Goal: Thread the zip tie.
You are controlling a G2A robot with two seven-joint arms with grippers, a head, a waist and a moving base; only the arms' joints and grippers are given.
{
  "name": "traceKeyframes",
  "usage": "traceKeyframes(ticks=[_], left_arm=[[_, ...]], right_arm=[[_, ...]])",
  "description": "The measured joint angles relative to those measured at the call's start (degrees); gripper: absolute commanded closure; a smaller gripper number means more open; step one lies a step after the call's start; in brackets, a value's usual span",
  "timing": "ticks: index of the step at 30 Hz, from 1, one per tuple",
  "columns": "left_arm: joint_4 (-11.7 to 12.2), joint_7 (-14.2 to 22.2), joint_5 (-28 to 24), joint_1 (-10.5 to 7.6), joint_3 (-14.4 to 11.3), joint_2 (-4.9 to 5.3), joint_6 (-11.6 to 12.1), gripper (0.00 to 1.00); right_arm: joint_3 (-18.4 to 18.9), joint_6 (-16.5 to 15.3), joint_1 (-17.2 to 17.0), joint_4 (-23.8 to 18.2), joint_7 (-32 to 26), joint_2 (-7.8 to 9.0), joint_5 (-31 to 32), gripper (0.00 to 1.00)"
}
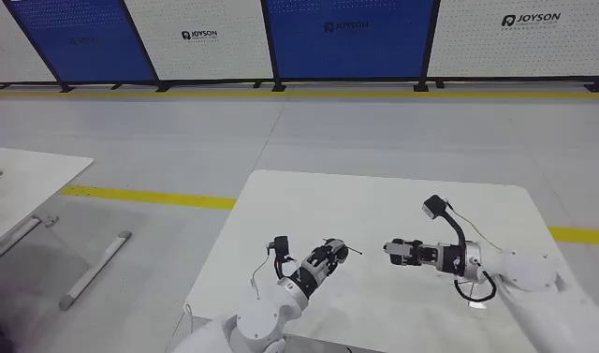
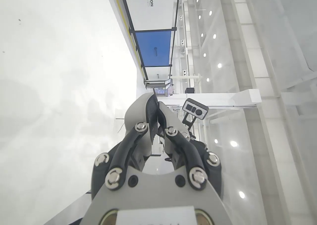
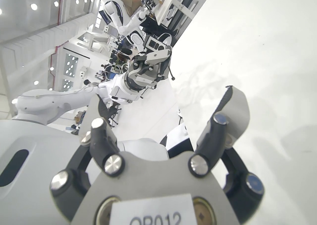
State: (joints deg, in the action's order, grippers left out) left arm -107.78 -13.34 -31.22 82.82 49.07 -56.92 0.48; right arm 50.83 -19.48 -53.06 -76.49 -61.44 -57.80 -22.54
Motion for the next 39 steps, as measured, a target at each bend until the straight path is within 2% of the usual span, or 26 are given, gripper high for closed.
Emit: traceKeyframes(ticks=[4, 6, 16, 20, 25, 33, 37, 38, 39], left_arm=[[-0.6, -1.2, 1.5, 0.23, -0.2, -0.5, 0.2, 1.0], [-0.6, -1.6, 1.9, 0.35, -0.3, -0.63, 0.4, 1.0], [-0.5, -1.5, 1.9, 0.36, -0.3, -0.68, 0.4, 1.0], [-0.4, -2.3, 2.4, 0.21, -0.6, -1.26, 0.0, 1.0], [-0.3, -4.6, 3.5, -0.84, -2.0, -2.29, -1.8, 1.0], [-0.1, -4.7, 3.8, -0.89, -2.0, -2.38, -1.8, 1.0], [0.1, -4.4, 3.9, -0.53, -1.9, -2.84, -1.0, 1.0], [0.2, -4.4, 4.0, -0.49, -2.0, -2.95, -0.9, 1.0], [0.2, -4.4, 4.1, -0.47, -2.0, -3.06, -0.7, 1.0]], right_arm=[[-3.2, 0.0, 2.5, 5.2, -1.0, -2.39, -0.5, 0.0], [-3.7, 0.0, 3.1, 6.5, -1.1, -2.88, -0.7, 0.0], [-3.7, 0.1, 3.0, 6.4, -1.0, -2.87, -0.8, 0.0], [-4.6, 0.3, 2.8, 6.6, -0.5, -3.45, -0.8, 0.0], [-6.4, 0.0, 4.3, 8.3, -0.5, -5.04, -2.7, 0.0], [-6.4, 0.5, 4.0, 8.1, -0.2, -5.04, -2.4, 0.0], [-5.4, 0.0, 2.9, 7.5, -0.1, -5.12, -4.5, 0.0], [-5.3, 0.0, 2.9, 7.6, -0.4, -5.15, -4.7, 0.15], [-5.2, 0.0, 2.9, 7.7, -0.5, -5.2, -4.8, 0.5]])
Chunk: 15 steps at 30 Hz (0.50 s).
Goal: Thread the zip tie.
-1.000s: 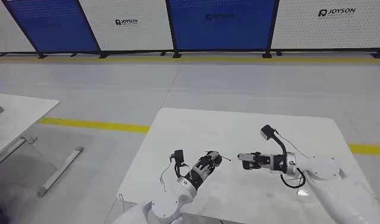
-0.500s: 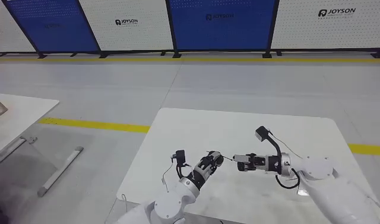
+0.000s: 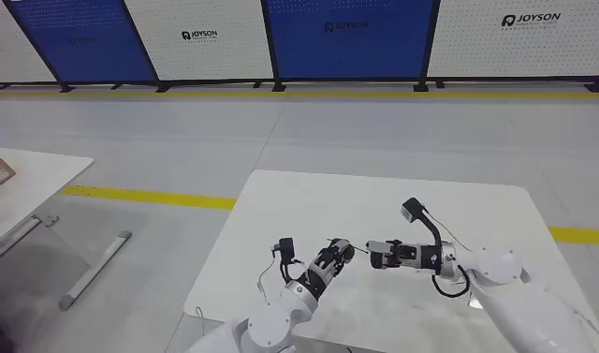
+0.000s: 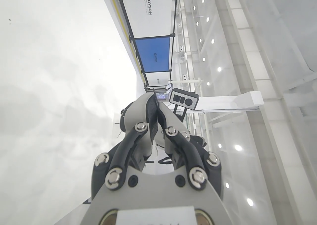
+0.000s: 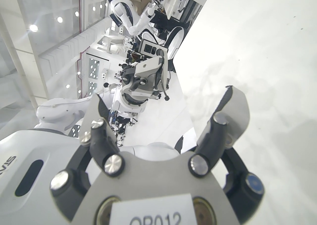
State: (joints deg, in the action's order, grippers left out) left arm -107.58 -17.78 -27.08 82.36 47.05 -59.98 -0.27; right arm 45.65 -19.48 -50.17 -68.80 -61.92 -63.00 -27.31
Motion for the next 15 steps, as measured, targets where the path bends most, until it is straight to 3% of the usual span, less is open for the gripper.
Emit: traceKeyframes(ticks=[3, 6, 7, 9, 15], left_arm=[[-0.1, 0.0, 0.4, 0.08, 0.0, -0.33, 0.2, 1.0], [-0.1, 0.2, 1.0, 0.32, 0.3, -0.56, 0.5, 1.0], [-0.1, 0.4, 1.1, 0.44, 0.5, -0.64, 0.5, 1.0], [-0.2, 0.5, 1.2, 0.62, 0.7, -0.76, 0.4, 1.0], [-0.2, 0.8, 1.9, 1.0, 1.1, -1.27, 0.3, 1.0]], right_arm=[[0.1, 0.4, 0.0, 0.4, -0.1, -0.24, -0.4, 0.71], [0.2, 0.8, 0.2, 1.0, -0.2, -0.5, -0.7, 0.84], [0.2, 1.0, 0.3, 1.3, -0.3, -0.6, -0.8, 0.95], [0.3, 1.3, 0.4, 1.5, -0.5, -0.75, -1.0, 1.0], [0.3, 1.7, 0.7, 2.4, -1.5, -1.26, -1.6, 1.0]])
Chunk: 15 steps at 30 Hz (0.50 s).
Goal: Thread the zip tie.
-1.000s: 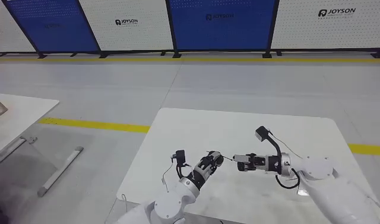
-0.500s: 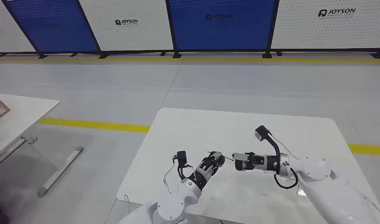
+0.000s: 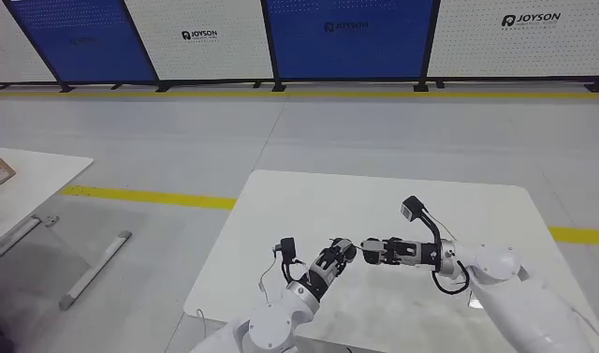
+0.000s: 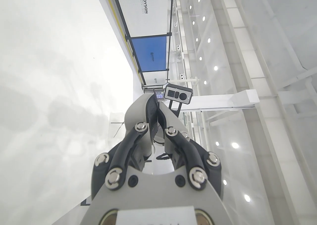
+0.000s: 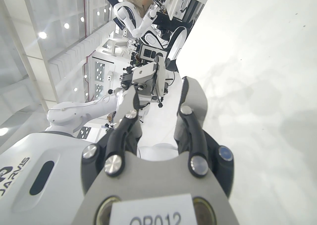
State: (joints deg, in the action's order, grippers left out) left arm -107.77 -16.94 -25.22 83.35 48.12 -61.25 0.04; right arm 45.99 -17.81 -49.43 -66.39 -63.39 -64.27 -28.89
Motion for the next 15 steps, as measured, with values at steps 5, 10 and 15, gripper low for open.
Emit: traceKeyframes(ticks=[5, 10, 15], left_arm=[[0.1, -0.5, 0.9, 0.07, 0.1, -0.51, -0.2, 1.0], [0.2, -0.6, 1.7, 0.26, 0.4, -0.94, -0.4, 0.73], [0.2, -0.5, 1.9, 0.4, 0.5, -1.09, -0.2, 0.0]], right_arm=[[0.4, -0.1, 0.0, 0.5, -0.8, -0.27, -0.3, 1.0], [0.8, -0.1, -0.1, 0.6, -1.4, -0.47, -0.4, 1.0], [1.3, 0.1, -0.2, 0.3, -1.7, -0.57, 0.0, 1.0]])
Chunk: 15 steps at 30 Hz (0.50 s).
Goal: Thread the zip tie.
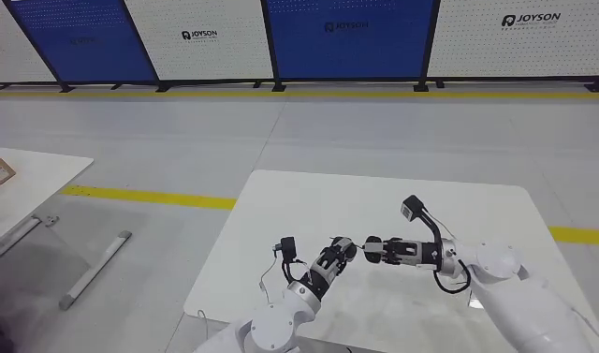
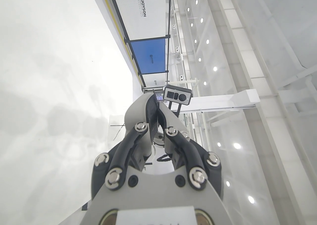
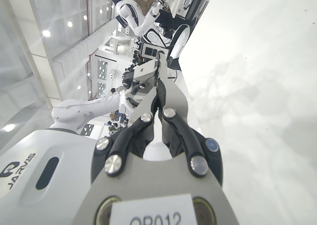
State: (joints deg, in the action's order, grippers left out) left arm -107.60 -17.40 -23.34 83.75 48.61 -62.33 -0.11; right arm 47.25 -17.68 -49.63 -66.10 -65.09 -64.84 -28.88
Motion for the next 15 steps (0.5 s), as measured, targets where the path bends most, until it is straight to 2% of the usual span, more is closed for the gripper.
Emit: traceKeyframes(ticks=[15], left_arm=[[0.0, 0.0, 0.0, -0.01, 0.0, 0.01, 0.0, 0.0]], right_arm=[[0.9, -0.4, -0.3, -0.8, -0.3, 0.03, 0.6, 1.0]])
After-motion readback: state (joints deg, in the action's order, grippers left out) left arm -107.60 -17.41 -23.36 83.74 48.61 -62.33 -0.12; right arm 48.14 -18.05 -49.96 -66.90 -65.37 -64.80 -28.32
